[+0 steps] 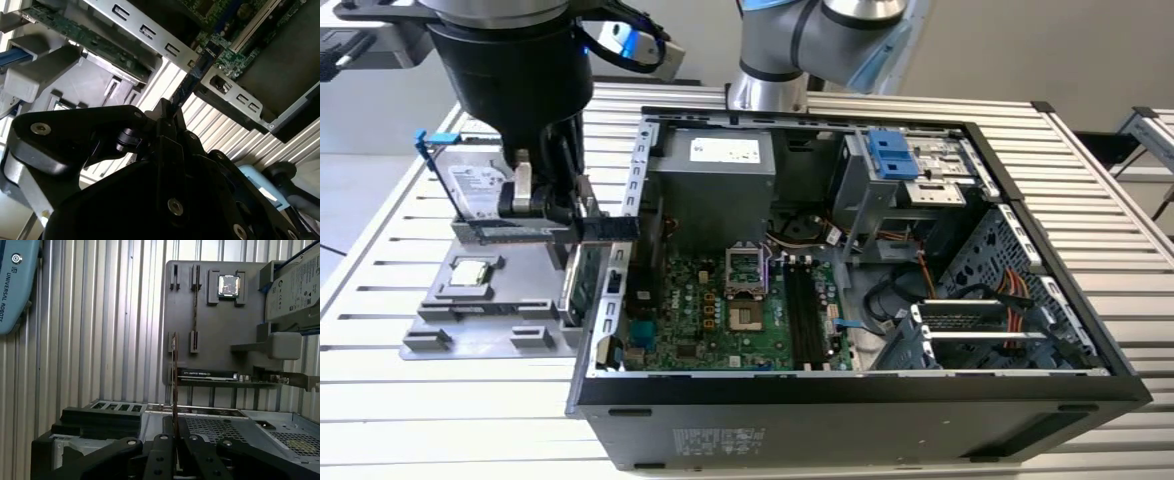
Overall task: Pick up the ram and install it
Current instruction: 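Pick up the ram and move it above insertion slot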
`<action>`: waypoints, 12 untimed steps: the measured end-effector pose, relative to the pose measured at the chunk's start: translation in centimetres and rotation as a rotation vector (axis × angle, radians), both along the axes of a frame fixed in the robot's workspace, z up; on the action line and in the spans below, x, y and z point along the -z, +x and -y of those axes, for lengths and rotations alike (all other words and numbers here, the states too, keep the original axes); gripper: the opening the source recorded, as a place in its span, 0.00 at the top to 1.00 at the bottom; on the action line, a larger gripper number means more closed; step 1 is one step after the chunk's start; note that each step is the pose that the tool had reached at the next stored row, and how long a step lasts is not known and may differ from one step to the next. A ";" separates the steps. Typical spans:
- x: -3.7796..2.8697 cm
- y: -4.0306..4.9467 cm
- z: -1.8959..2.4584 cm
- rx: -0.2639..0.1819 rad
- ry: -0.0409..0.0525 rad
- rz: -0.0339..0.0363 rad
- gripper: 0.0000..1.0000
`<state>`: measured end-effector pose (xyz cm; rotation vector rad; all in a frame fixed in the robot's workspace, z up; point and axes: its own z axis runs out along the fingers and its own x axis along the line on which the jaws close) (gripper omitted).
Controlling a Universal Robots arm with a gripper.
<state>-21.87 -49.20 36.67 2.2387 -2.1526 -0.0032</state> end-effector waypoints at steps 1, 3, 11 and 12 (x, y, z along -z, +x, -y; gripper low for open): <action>0.00 0.23 0.00 0.000 0.0000 0.0000 1.00; 0.00 0.66 0.00 0.000 -0.0001 0.0000 1.00; 0.00 2.40 0.00 0.000 0.0000 0.0000 1.00; 0.00 2.63 0.00 0.000 -0.0001 0.0000 1.00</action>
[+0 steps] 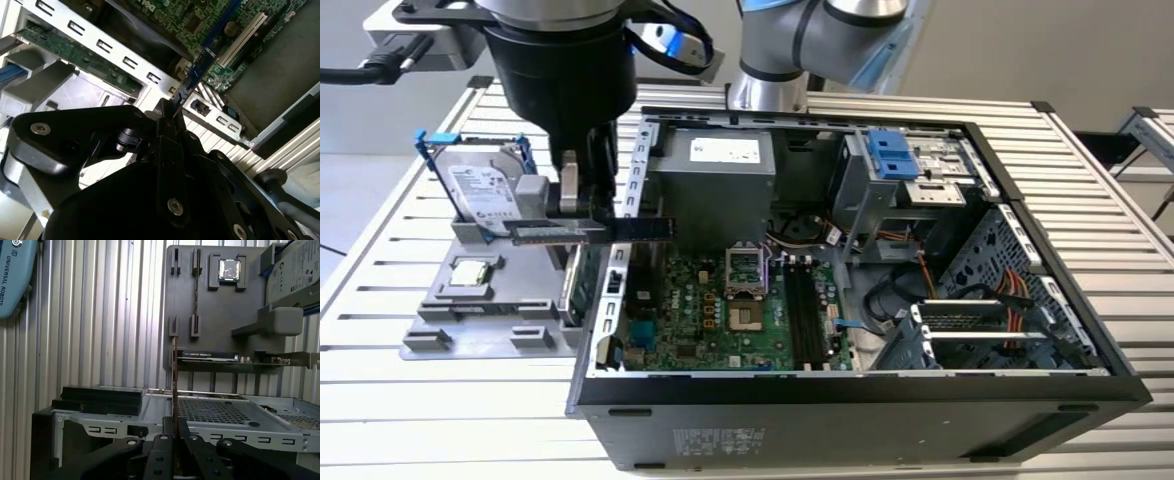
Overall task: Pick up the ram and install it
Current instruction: 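Pick up the ram and move it above insertion slot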
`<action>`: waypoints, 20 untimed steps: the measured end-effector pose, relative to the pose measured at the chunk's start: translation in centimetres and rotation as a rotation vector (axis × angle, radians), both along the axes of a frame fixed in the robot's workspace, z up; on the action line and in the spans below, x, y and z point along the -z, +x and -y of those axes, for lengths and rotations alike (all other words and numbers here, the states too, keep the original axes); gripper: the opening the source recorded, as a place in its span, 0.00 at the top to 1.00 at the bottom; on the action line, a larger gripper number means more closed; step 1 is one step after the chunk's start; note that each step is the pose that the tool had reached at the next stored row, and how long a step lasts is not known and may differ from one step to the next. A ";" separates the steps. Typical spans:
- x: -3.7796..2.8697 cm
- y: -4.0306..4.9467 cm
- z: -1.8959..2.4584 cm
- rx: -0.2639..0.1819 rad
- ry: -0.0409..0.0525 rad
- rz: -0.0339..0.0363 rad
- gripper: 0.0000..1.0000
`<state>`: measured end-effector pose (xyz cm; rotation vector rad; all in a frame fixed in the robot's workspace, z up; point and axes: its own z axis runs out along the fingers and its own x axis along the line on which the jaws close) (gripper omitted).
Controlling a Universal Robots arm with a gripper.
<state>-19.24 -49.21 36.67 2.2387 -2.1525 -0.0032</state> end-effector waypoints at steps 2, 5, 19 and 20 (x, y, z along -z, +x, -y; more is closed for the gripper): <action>0.00 0.41 0.00 0.000 0.0000 0.0000 1.00; 0.00 1.04 0.00 0.000 0.0000 0.0000 1.00; 0.00 3.68 0.00 0.000 0.0000 0.0000 1.00; 0.00 3.86 0.00 0.000 0.0000 0.0000 1.00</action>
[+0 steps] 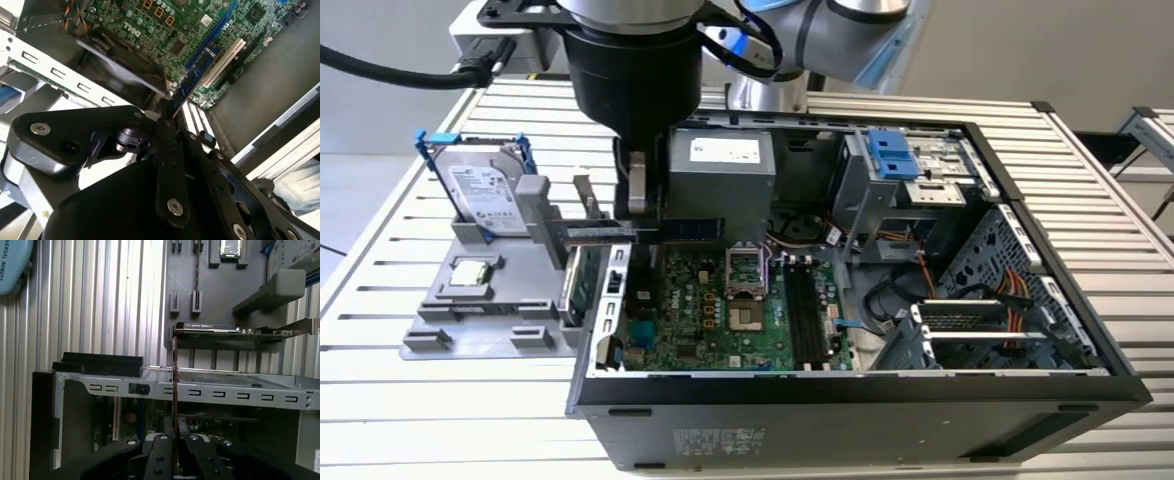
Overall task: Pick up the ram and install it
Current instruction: 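Pick up the ram and move it above insertion slot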
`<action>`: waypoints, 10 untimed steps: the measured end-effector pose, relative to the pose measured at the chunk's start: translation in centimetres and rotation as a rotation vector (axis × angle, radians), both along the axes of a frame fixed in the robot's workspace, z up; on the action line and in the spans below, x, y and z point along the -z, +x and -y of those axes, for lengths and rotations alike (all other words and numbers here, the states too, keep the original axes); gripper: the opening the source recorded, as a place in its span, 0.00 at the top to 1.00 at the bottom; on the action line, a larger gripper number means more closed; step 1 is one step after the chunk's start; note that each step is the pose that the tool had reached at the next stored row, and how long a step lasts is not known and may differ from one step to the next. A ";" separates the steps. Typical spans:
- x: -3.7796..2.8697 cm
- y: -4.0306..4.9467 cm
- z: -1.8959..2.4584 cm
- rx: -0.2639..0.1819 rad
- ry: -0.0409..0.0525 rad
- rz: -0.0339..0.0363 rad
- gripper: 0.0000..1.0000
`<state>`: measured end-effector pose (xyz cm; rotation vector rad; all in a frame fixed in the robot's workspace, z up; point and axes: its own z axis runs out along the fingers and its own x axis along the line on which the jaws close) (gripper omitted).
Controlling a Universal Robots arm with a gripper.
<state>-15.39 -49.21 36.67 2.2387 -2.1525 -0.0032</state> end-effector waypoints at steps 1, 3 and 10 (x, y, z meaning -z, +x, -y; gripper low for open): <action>0.00 0.17 0.00 0.000 0.0000 0.0000 1.00; 0.00 0.48 0.00 0.000 0.0000 0.0000 1.00; 0.00 1.63 0.00 0.000 0.0000 0.0001 1.00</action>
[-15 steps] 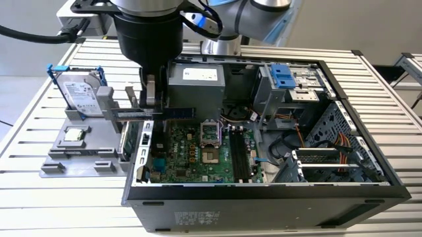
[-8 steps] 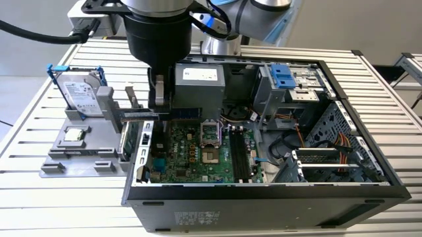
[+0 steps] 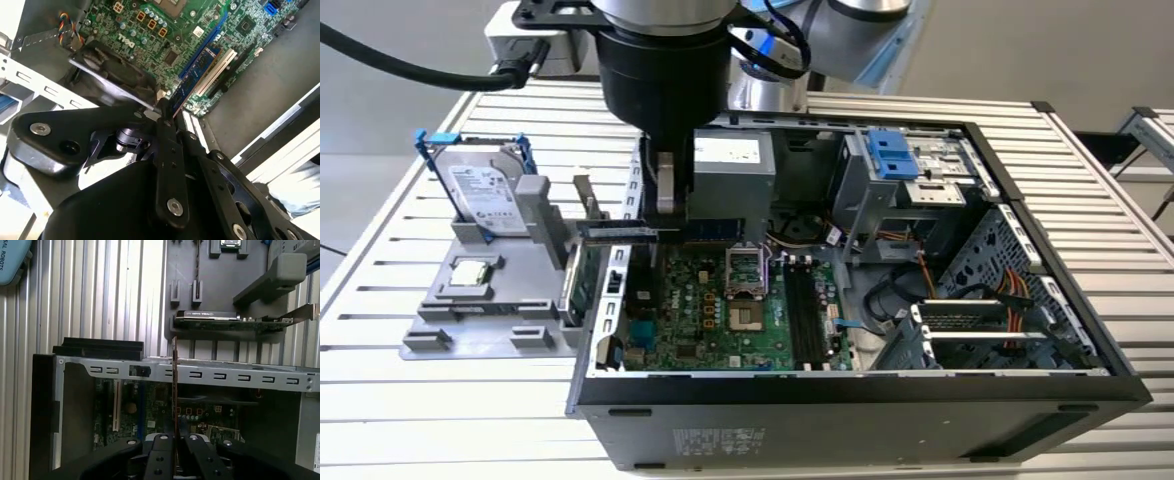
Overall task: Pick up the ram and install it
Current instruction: 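Pick up the ram and move it above insertion slot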
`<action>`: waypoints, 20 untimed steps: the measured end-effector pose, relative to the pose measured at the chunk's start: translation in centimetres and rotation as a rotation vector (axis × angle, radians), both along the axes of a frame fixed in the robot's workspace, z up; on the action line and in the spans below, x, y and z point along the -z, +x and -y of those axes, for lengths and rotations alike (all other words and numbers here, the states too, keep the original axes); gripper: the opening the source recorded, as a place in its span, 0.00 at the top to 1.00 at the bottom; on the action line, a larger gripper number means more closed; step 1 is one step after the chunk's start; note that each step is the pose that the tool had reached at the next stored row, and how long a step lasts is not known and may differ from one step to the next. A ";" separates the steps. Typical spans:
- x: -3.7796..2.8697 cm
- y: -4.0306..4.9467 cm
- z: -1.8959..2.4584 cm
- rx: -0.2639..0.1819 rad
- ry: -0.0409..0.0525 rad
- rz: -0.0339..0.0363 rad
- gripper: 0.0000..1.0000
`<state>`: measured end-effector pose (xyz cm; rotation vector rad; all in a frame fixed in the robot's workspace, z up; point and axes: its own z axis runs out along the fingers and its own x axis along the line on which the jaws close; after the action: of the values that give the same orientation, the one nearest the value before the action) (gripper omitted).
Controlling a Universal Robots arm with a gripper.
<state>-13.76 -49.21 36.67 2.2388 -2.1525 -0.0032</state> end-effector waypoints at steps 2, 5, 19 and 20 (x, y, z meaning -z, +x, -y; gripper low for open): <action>0.00 0.33 0.00 0.000 0.0000 0.0000 1.00; 0.00 0.77 0.00 0.000 0.0000 0.0000 1.00; 0.00 3.41 0.00 0.000 0.0000 0.0000 1.00; 0.00 3.70 0.00 0.001 -0.0001 0.0000 1.00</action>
<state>-10.05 -49.21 36.67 2.2375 -2.1537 -0.0032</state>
